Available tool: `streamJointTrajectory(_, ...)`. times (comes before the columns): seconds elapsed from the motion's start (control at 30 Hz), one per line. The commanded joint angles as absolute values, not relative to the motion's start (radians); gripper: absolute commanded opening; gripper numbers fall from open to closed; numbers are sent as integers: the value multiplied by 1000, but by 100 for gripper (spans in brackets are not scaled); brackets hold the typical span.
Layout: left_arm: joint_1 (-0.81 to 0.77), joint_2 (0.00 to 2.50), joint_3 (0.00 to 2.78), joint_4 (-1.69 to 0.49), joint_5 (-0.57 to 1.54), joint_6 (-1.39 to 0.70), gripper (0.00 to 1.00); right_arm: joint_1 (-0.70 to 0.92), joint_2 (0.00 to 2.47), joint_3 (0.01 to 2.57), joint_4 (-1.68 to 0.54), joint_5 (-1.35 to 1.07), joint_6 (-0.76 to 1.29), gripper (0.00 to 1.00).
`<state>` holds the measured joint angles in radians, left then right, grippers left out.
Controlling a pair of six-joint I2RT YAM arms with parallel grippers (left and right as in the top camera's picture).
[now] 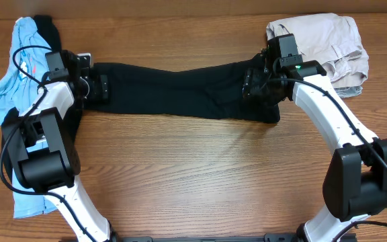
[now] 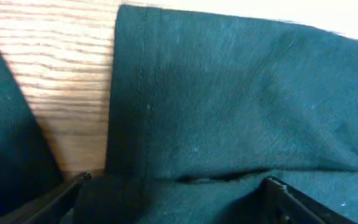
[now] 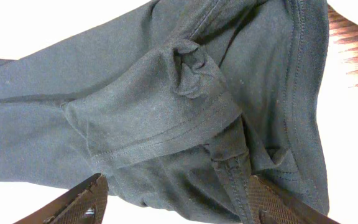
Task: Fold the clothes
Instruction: 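Fold the shirt's left end toward the right gripper with the left gripper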
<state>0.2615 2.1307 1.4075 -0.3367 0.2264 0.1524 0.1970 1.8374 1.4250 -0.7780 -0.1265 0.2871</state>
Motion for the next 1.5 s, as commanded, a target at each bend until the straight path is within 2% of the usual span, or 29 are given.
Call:
streamJointTrajectory(0.0,250,2183,1417,-364,248,134,82,196,1808,1448,-773,-132,279,76)
streamJointTrajectory(0.1,245,2191,1417,-390,249,133,72,196,1808,1448,-773,-132,279,75)
streamJointTrajectory(0.23,242,2189,1418,-398,249,99,37,196,1808,1448,-774,-133,279,75)
streamJointTrajectory(0.3,243,2183,1432,-430,249,67,24,196,1808,1448,-781,-133,280,75)
streamJointTrajectory(0.37,246,2166,1465,-504,248,63,4,196,1808,1448,-793,-133,280,75)
streamJointTrajectory(0.6,248,2078,1710,-875,215,45,4,196,1808,1448,-855,-133,280,75)
streamJointTrajectory(0.83,247,2006,1890,-1074,127,91,4,196,1808,1448,-922,-133,280,74)
streamJointTrajectory(1.1,204,1988,1926,-1159,127,213,4,196,1808,1448,-930,-137,284,75)
streamJointTrajectory(1.47,2,2001,1922,-1156,123,224,4,195,1808,1448,-937,-136,287,84)
